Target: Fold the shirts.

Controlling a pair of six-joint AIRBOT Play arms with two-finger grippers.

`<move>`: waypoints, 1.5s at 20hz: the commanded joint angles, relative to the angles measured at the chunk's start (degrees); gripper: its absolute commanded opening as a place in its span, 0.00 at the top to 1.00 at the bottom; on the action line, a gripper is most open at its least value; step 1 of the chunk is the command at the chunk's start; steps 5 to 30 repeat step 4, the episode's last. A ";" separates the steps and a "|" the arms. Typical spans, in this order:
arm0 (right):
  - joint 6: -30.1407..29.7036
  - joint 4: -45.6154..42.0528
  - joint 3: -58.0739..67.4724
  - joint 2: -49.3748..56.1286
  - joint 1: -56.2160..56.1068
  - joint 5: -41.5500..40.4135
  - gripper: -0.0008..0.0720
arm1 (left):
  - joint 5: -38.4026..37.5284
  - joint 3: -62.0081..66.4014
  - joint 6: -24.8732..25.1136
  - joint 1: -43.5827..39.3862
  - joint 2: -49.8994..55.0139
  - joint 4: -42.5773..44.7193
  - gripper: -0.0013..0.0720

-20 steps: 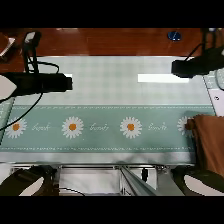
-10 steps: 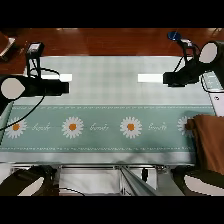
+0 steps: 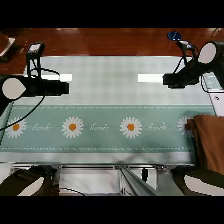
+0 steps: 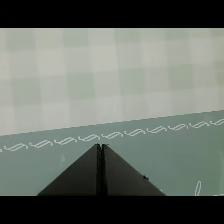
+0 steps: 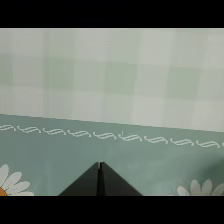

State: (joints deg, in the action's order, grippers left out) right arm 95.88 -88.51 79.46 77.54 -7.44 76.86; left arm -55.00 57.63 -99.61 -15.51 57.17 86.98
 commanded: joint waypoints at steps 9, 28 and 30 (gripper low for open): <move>0.02 0.04 -0.02 0.02 -0.02 0.09 0.96 | -0.02 0.00 0.04 0.07 0.02 0.04 0.95; 0.02 0.04 -0.02 0.02 -0.02 0.09 0.96 | -0.02 0.00 0.04 0.07 0.02 0.04 0.95; 0.02 0.04 -0.02 0.02 -0.02 0.09 0.96 | -0.02 0.00 0.04 0.07 0.02 0.04 0.95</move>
